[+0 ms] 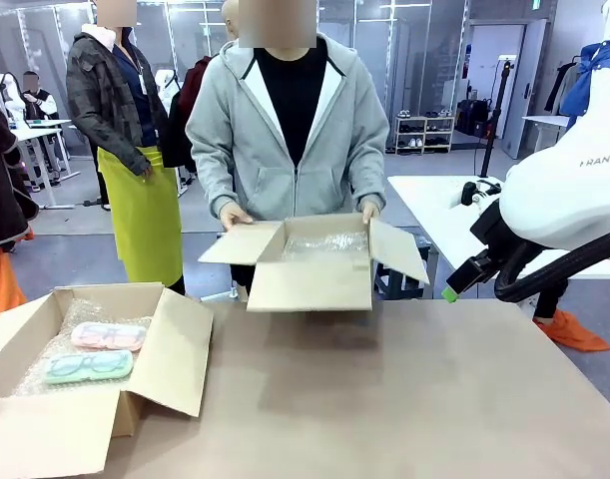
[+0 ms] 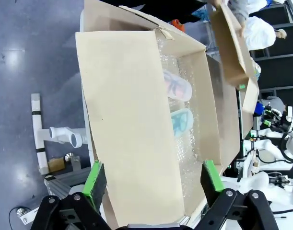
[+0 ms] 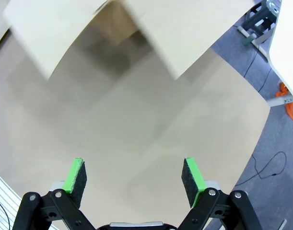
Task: Pack the glasses set securely to prepare it for shipping.
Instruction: Position the Package Box on the left side of the table.
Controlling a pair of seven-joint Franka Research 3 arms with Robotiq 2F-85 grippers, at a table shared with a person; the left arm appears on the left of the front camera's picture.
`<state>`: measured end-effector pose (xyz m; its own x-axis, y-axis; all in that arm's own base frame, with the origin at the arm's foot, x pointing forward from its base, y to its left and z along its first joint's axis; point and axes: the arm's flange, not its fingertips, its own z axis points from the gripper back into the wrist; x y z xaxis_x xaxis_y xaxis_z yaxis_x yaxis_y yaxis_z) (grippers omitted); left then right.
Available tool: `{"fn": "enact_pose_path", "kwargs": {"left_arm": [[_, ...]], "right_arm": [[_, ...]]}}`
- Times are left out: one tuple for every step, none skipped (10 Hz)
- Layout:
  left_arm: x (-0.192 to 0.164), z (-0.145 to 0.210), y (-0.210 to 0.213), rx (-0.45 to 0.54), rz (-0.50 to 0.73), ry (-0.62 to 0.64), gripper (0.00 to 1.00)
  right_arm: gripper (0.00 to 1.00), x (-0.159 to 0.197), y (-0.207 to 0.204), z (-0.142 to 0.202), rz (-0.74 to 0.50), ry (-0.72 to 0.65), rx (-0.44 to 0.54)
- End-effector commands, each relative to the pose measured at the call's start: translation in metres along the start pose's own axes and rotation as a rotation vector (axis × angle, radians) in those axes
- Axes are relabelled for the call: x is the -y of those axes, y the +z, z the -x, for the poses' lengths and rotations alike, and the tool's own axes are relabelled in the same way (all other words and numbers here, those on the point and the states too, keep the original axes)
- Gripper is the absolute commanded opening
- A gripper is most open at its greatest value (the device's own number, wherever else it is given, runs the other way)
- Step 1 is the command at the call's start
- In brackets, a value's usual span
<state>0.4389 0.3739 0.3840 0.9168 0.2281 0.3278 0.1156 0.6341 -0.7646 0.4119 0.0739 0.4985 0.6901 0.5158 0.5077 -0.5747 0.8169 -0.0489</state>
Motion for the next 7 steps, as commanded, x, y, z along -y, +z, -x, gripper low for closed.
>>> {"fn": "enact_pose_path", "kwargs": {"left_arm": [[0.002,-0.002,0.005,0.017,0.001,-0.005,1.00],[0.002,-0.002,0.005,0.017,0.001,-0.005,1.00],[0.002,-0.002,0.005,0.017,0.001,-0.005,1.00],[0.002,-0.002,0.005,0.017,0.001,-0.005,1.00],[0.002,-0.002,0.005,0.017,0.001,-0.005,1.00],[0.001,-0.001,0.001,0.001,-0.002,-0.003,1.00],[0.042,-0.025,0.009,-0.032,-0.051,-0.122,1.00]], "right_arm": [[1.00,-0.003,0.001,-0.002,0.003,-0.016,-0.014],[1.00,-0.003,0.001,-0.002,0.003,-0.016,-0.014],[1.00,-0.003,0.001,-0.002,0.003,-0.016,-0.014],[1.00,-0.003,0.001,-0.002,0.003,-0.016,-0.014],[1.00,-0.003,0.001,-0.002,0.003,-0.016,-0.014],[1.00,-0.003,0.001,-0.002,0.003,-0.016,-0.014],[1.00,-0.003,0.001,-0.002,0.003,-0.016,-0.014]]}}
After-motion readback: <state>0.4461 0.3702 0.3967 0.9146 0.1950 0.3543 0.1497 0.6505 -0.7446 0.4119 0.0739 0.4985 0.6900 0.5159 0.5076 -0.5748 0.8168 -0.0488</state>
